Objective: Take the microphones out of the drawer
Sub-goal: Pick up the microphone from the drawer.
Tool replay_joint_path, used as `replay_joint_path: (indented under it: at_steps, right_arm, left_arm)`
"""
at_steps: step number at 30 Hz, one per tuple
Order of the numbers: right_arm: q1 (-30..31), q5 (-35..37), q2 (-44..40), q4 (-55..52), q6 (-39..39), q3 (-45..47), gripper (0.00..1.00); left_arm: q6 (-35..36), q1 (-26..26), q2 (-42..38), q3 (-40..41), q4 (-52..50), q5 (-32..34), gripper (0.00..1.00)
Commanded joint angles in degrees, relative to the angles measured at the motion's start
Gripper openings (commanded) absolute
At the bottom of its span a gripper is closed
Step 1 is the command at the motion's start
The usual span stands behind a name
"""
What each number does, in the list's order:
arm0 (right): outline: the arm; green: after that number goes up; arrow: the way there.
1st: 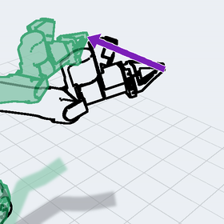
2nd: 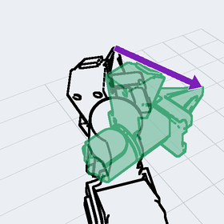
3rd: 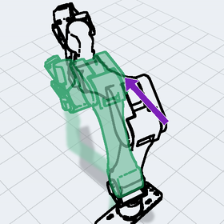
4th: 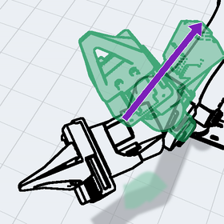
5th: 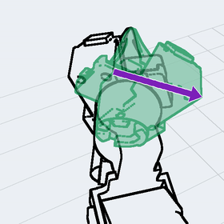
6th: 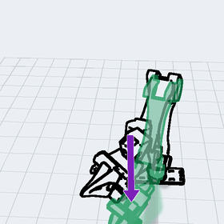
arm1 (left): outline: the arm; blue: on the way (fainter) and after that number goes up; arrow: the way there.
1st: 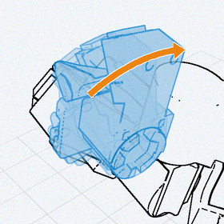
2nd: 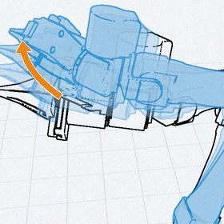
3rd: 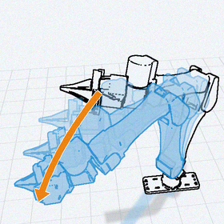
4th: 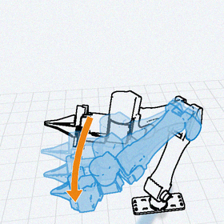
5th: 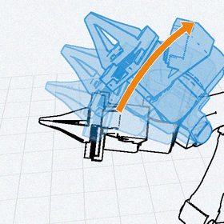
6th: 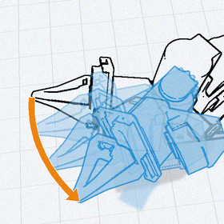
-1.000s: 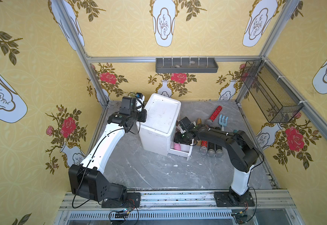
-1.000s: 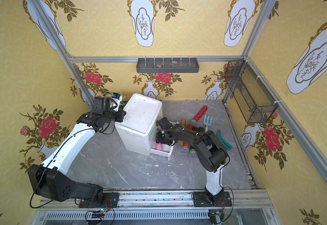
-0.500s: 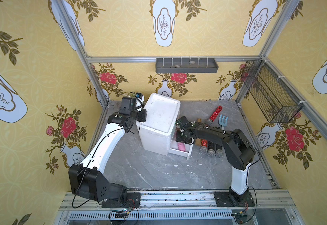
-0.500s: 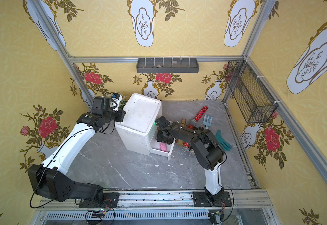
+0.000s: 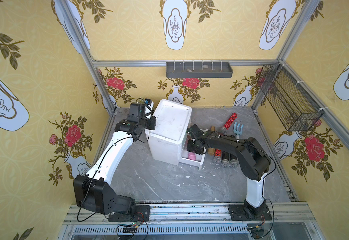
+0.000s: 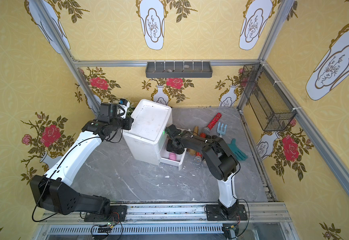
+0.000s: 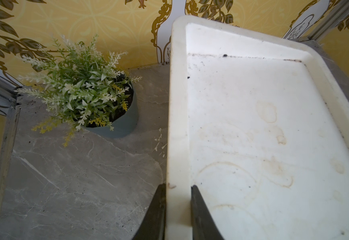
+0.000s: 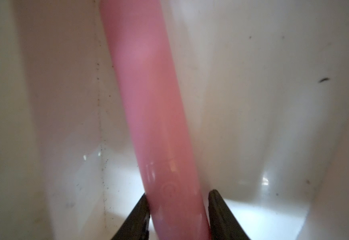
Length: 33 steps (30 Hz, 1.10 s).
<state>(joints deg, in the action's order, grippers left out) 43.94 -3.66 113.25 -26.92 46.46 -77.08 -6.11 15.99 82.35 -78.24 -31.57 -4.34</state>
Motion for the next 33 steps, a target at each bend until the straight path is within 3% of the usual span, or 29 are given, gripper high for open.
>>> replay_joint_path:
  at_steps: [1, 6, 13, 33]
  right_arm:
    - [0.76, 3.31, 1.47, -1.46, 2.59, -0.35, 0.47]
    - [0.75, 4.09, 1.75, -1.23, 3.84, -0.21, 0.45]
    - [0.78, 4.84, -0.92, 0.68, 5.01, 2.08, 0.33]
    - [-0.47, 5.82, -8.30, 4.29, 8.19, 5.97, 0.25]
  left_arm:
    - [-0.62, 0.10, 1.18, 1.21, -8.23, -2.96, 0.00]
    - [-0.51, 0.15, 1.07, 1.20, -8.23, -2.73, 0.00]
    - [-0.48, 0.15, 1.15, 1.24, -8.24, -2.77, 0.00]
    - [-0.51, 0.18, 0.76, 1.16, -8.16, -2.76, 0.00]
